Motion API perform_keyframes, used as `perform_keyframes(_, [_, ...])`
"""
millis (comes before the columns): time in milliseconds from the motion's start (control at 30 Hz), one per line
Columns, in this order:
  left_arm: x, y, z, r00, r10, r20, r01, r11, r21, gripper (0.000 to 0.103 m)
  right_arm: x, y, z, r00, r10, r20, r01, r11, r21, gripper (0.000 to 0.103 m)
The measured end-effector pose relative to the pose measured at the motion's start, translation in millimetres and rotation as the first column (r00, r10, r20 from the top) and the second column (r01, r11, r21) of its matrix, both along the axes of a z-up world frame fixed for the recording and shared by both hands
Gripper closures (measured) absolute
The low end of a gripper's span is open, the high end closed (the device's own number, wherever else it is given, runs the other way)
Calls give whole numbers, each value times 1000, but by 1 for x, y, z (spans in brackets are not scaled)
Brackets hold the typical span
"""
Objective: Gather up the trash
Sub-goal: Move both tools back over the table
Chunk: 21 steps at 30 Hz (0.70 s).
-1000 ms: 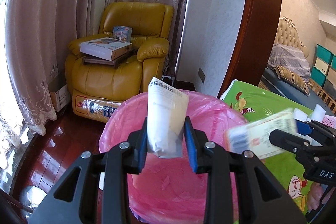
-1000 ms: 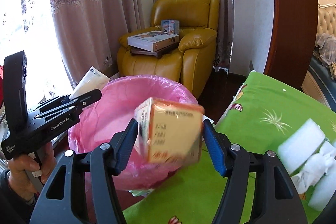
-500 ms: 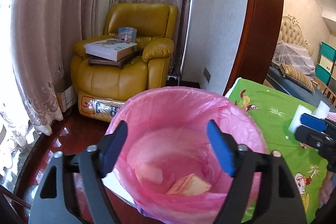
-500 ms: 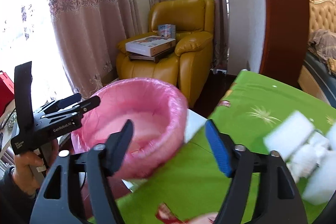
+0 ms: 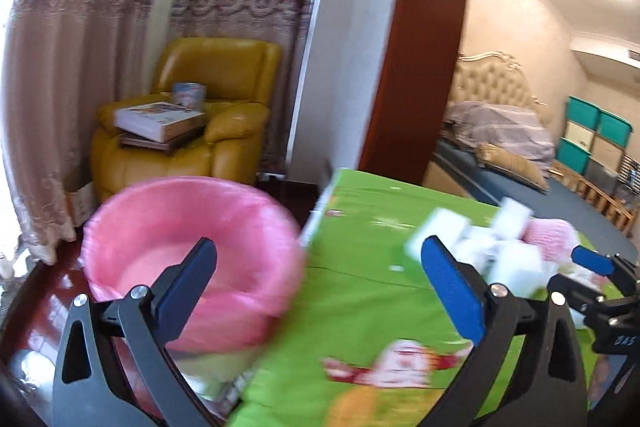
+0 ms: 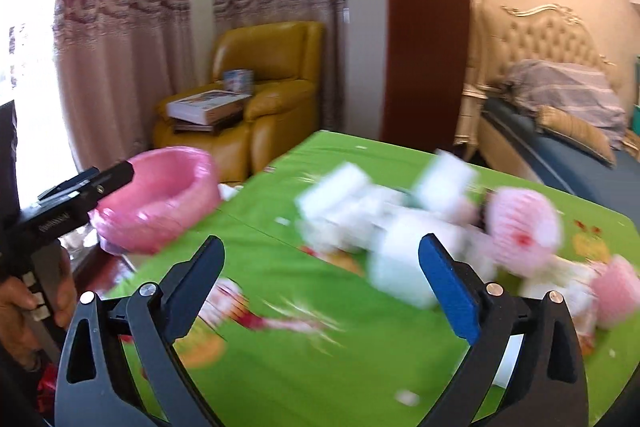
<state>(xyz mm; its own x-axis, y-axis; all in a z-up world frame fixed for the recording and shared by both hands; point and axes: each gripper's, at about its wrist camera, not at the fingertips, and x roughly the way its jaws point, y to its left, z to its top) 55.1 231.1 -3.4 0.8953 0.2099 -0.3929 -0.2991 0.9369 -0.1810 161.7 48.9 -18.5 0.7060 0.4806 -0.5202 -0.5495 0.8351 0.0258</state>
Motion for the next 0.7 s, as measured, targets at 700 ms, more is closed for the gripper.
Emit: perform_keyframes(700, [49,-132,-16,979,-169,-115,171,985,15,4,-1,-179,-40,929,-365,-58,366,930,16,11])
